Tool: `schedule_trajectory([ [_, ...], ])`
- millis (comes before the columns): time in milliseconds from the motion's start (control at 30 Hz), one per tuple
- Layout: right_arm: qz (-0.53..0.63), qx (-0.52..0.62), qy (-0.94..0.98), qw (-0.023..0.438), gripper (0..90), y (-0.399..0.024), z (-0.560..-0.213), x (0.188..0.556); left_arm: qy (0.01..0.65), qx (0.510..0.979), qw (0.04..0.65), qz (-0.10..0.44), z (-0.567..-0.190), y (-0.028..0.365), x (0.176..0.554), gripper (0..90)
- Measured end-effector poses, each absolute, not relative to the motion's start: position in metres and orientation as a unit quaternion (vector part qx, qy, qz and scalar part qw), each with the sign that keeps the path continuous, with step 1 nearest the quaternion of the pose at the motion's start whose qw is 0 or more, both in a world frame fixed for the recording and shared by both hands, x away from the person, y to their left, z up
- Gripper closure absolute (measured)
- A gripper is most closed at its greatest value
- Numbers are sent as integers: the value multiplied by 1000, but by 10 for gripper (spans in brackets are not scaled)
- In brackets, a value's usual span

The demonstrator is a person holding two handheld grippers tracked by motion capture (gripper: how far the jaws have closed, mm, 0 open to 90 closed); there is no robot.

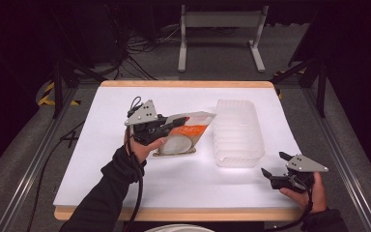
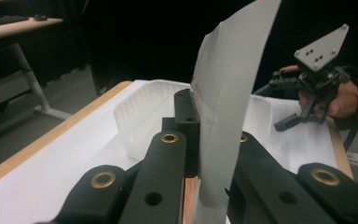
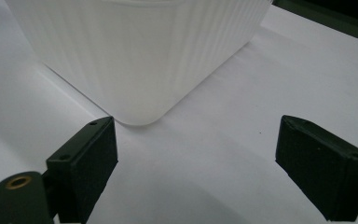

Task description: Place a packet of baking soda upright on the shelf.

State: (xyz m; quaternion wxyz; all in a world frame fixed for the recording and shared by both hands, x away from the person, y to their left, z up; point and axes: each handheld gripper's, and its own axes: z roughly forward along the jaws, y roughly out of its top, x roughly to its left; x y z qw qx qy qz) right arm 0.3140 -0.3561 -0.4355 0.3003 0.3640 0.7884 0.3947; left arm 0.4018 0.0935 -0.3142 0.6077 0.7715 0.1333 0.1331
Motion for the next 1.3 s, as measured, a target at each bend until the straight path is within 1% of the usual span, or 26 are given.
schedule_trajectory([
  [767, 398, 363, 787, 301, 132, -357, -435, 313, 101, 748, 647, 109, -291, 37, 415, 897],
  [933, 398, 363, 787, 301, 132, -358, -435, 314, 94, 746, 651, 104, -290, 25, 417, 897],
  [1100, 398, 362, 787, 302, 132, -358, -435, 314, 89, 741, 659, 88, -290, 4, 421, 897],
  [1300, 400, 364, 785, 302, 132, -359, -435, 313, 86, 732, 672, 73, -297, -11, 423, 897],
])
